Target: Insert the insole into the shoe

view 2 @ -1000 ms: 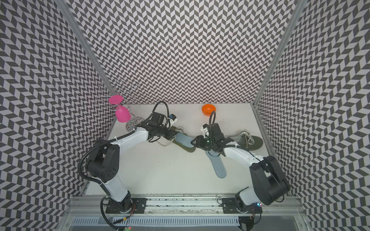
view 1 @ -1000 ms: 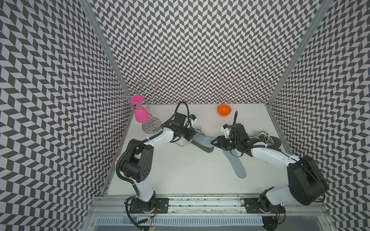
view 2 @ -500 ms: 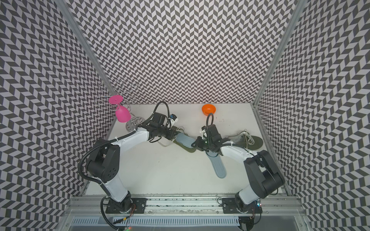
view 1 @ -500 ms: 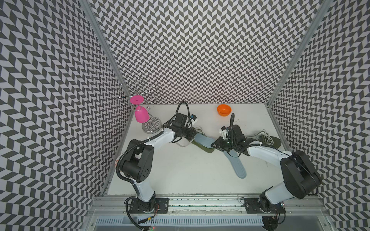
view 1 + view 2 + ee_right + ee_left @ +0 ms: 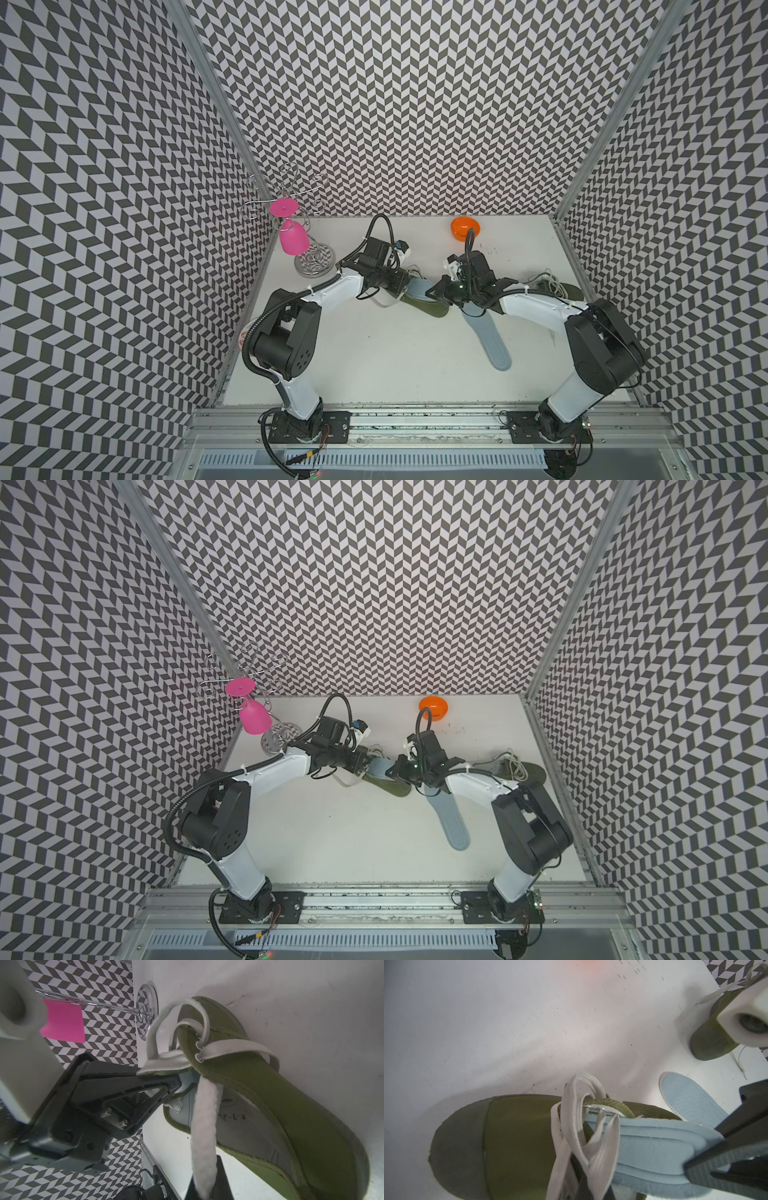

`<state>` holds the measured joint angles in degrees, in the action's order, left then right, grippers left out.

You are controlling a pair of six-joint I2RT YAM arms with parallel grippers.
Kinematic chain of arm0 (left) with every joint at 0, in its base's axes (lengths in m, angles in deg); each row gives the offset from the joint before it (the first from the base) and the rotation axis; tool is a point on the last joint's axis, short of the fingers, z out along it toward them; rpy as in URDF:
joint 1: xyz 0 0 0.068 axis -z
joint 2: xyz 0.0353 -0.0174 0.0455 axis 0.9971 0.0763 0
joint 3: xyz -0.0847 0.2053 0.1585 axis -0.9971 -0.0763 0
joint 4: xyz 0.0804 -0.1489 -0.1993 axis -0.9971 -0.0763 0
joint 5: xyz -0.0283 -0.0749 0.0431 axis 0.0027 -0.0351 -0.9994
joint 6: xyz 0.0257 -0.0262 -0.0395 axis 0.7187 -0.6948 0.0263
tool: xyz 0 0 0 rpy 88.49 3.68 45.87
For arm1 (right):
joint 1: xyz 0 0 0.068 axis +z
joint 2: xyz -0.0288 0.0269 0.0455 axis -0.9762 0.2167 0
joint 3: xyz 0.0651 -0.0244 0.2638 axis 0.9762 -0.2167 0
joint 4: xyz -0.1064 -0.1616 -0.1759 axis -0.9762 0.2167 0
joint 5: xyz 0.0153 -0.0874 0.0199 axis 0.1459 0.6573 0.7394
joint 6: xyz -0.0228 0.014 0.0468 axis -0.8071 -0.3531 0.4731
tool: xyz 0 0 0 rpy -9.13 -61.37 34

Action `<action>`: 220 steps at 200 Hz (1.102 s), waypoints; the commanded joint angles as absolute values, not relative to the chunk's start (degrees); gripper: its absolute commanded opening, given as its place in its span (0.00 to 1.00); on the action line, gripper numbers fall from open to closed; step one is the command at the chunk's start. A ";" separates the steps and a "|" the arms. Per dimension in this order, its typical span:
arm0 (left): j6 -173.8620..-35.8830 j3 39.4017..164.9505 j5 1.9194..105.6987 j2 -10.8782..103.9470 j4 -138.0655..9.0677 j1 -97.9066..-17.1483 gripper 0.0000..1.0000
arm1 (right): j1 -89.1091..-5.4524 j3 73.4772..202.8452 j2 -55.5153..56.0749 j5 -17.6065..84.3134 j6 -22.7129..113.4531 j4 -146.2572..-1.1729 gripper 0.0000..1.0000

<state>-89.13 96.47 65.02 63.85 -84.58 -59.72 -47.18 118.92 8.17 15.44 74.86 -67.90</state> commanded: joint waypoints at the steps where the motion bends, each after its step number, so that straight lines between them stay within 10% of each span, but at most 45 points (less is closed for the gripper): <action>1: -90.64 96.62 69.39 61.27 -81.58 -59.22 0.00 | -46.81 121.66 10.64 18.43 73.19 -68.10 0.03; 220: -93.51 98.51 68.91 60.56 -81.86 -56.45 0.00 | -43.78 129.59 16.63 32.87 67.28 -56.33 0.05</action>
<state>-93.35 96.49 62.64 63.59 -84.56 -58.23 -44.16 129.55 14.61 29.04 68.72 -54.68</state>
